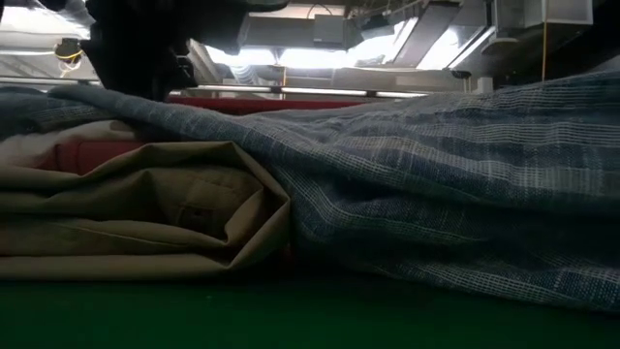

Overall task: Fold Laundry from Bin
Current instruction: Fold the blue polo shirt

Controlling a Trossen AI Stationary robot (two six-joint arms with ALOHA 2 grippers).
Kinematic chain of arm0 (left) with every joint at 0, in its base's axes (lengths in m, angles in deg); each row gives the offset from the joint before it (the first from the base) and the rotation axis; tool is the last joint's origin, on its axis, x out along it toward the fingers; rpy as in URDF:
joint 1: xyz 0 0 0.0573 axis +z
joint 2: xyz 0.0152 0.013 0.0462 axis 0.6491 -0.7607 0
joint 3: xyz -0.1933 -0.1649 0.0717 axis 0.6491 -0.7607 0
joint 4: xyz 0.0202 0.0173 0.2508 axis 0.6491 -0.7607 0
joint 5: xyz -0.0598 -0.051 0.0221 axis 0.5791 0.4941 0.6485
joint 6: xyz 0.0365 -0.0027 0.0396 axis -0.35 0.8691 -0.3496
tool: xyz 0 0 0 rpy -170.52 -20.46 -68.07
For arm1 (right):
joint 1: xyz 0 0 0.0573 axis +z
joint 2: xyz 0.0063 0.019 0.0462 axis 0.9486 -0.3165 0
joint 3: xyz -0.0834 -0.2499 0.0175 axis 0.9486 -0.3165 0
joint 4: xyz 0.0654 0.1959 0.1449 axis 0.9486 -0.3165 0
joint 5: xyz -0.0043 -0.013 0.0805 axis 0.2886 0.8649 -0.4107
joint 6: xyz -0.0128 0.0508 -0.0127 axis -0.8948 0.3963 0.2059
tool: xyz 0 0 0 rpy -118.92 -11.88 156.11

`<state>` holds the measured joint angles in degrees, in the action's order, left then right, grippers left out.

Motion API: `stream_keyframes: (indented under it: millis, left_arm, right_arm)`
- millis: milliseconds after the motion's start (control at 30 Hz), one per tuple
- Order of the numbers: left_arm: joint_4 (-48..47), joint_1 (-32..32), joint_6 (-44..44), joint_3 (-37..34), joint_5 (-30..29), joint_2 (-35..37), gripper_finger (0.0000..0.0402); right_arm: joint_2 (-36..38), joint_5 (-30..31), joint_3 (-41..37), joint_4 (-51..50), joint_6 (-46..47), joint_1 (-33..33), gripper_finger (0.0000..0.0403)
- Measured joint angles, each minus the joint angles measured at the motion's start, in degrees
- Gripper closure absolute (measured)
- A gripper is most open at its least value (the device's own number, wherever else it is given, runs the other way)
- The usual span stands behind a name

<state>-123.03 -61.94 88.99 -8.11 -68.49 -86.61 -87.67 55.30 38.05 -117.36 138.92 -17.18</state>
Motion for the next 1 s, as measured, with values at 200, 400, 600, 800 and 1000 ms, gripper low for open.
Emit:
stream_keyframes:
  millis: [200, 400, 600, 800, 1000]
  left_arm:
    - [-1.15, -0.26, 2.18, 0.00, 3.85, 0.75, 0.0397]
    - [-2.70, -0.20, 3.50, 1.49, 3.38, 4.75, 0.0399]
    - [-10.00, 1.82, 3.59, 7.41, -3.42, 7.35, 0.0400]
    - [-18.19, 5.37, 2.43, 16.28, -13.40, 7.50, 0.0401]
    - [-17.98, 9.56, -4.44, 22.33, -22.53, 7.52, 0.0401]
  right_arm:
    - [0.00, 0.00, 0.00, -0.01, 0.00, 0.00, 0.0395]
    - [0.00, 0.00, 0.00, -0.02, 0.00, 0.00, 0.0395]
    - [0.00, -0.09, 0.00, -0.45, -0.16, 0.00, 0.0395]
    - [0.00, -1.01, 0.00, -0.65, -0.17, 0.00, 0.0395]
    - [0.00, -1.01, 0.00, -1.02, -0.17, 0.00, 0.0395]
